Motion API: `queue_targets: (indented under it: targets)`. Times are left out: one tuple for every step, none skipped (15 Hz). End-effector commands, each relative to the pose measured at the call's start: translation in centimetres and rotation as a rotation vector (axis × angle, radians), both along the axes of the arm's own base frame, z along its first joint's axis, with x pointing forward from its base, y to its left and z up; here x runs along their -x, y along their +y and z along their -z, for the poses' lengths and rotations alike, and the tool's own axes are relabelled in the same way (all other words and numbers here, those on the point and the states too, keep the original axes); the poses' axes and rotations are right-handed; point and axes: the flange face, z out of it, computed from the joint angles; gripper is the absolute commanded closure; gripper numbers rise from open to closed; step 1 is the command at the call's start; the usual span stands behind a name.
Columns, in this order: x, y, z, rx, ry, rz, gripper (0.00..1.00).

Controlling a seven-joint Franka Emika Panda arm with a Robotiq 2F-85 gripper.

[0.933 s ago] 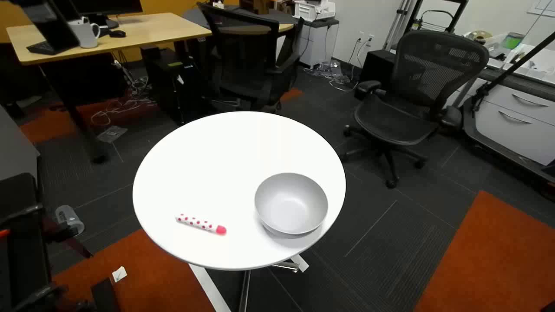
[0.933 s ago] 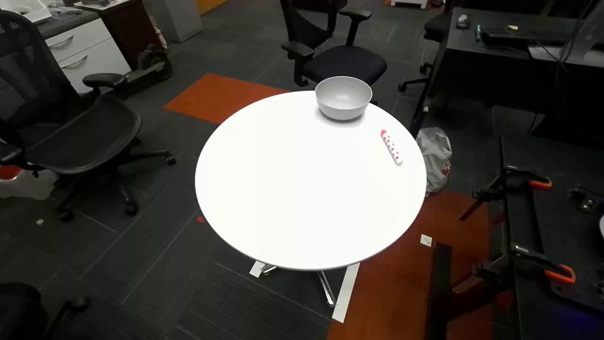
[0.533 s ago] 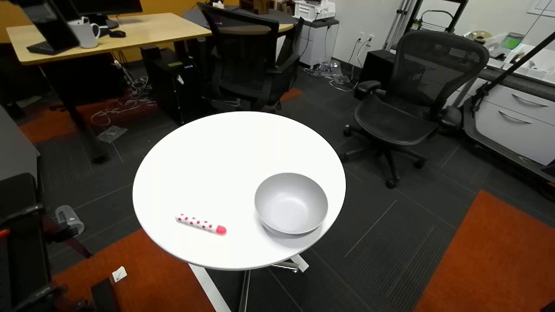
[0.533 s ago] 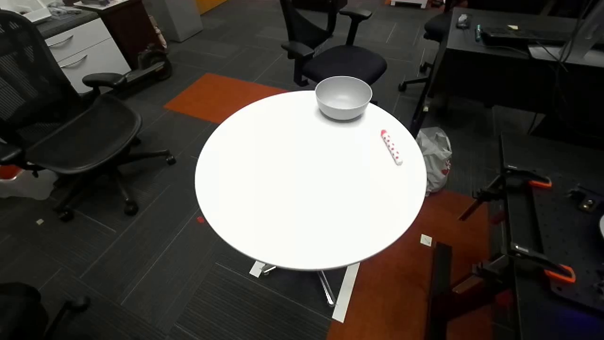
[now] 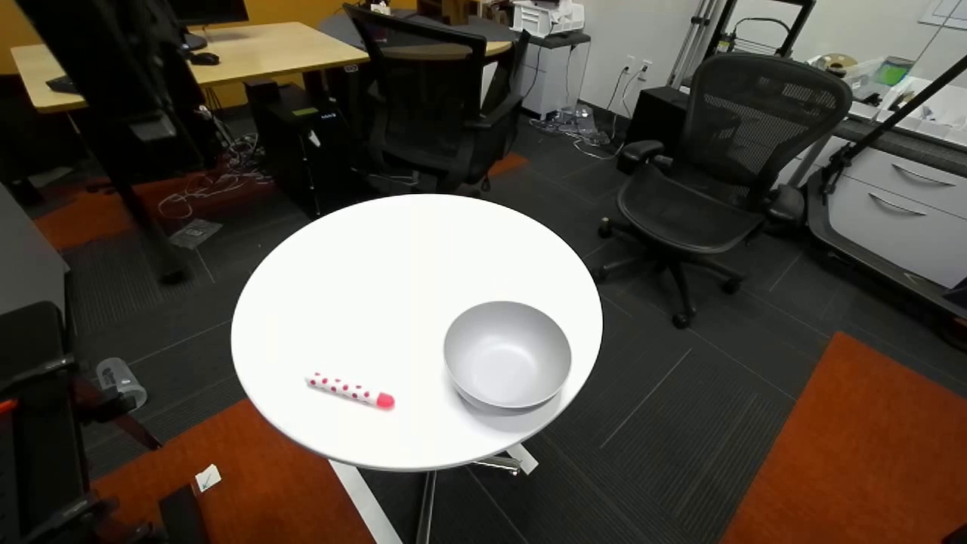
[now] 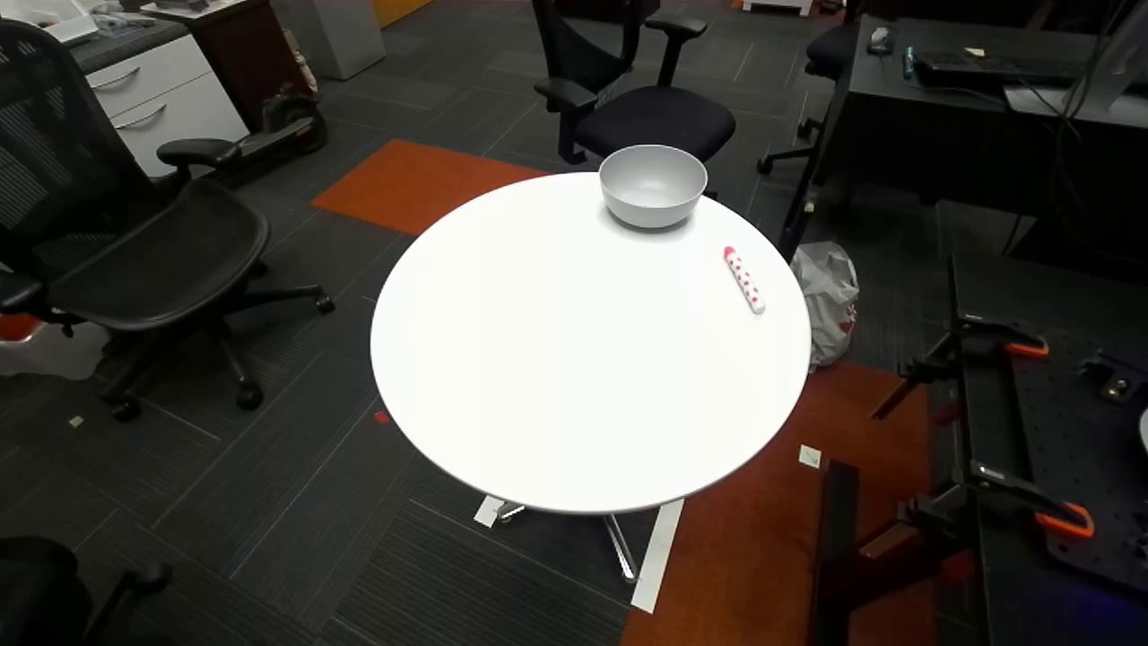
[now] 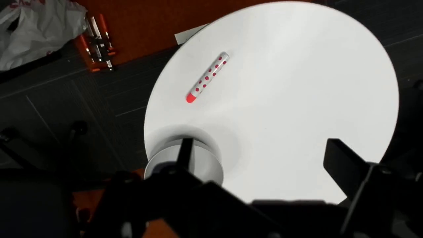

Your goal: Put the marker inside the grey bowl

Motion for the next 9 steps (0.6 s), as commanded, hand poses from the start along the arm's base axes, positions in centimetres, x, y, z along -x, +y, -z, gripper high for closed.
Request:
queue_targets:
  targets:
    - [-2.3,-0.8,5.3,-0.012,0.015,0.150,0.00]
    - [-2.7,-1.0,6.8,-0.012,0.022,0.184,0.00]
    - [-3.1,-1.1,8.5,-0.021,0.036,0.217,0.00]
    - [-3.4,-1.2,10.0,-0.026,0.047,0.252,0.00]
    - [-3.7,-1.4,11.5,-0.029,0.060,0.285,0.00]
    - [-4.0,-1.5,12.8,-0.033,0.067,0.315,0.00]
    - [-4.2,-1.7,14.2,-0.042,0.072,0.341,0.00]
    - [-4.5,-1.8,15.5,-0.054,0.075,0.363,0.00]
    - [-4.8,-1.9,16.7,-0.060,0.077,0.382,0.00]
